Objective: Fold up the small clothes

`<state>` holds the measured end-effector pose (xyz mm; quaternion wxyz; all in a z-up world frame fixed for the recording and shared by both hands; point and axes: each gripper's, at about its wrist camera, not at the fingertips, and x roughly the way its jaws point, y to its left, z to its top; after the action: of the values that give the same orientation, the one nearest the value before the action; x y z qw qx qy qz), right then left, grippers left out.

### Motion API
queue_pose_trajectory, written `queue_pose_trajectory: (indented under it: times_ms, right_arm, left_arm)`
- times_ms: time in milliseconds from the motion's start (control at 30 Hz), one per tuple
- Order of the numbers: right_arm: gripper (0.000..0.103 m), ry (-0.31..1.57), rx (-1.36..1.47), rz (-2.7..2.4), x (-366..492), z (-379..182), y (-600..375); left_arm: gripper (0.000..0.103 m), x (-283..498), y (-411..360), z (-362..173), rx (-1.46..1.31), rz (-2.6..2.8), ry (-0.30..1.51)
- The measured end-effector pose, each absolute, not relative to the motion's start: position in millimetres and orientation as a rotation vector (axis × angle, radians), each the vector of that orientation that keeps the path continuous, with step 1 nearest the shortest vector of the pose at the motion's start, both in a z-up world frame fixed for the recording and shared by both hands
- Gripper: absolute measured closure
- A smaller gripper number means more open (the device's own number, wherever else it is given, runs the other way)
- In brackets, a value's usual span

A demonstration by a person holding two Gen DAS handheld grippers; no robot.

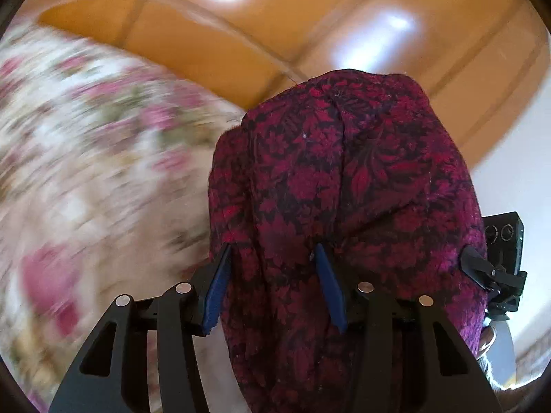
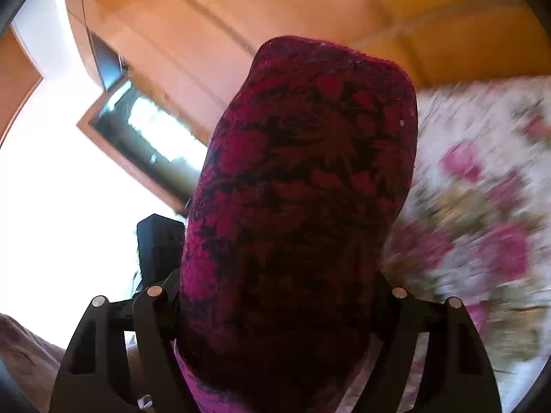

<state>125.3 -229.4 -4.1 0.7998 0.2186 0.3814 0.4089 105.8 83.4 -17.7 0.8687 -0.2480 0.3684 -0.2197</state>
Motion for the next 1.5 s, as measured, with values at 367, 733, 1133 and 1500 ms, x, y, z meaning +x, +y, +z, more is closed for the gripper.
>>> queue_pose_trajectory:
  times_ms: [367,733,1133,1500]
  right_arm:
    - [0.029,0.687,0.648,0.41,120.7,-24.8,-439.1]
    - [0.006,0.781,0.751,0.188,59.1,-91.9,-488.4]
    - [0.041,0.75,0.147,0.0,107.8,-10.7,-429.9]
    - [0.032,0.853,-0.058,-0.076,177.3,-59.4,-393.6]
  left_arm:
    - [0.055,228.3,-186.8,16.6,-0.103,-0.702,0.862]
    - [0.055,195.1,-230.8,-26.7,0.067,-0.615,0.901]
    - [0.055,171.4,-226.9,-10.9,0.087,-0.516,0.863]
    - [0.055,176.3,-207.5,-22.4,0.046,-0.452,0.912]
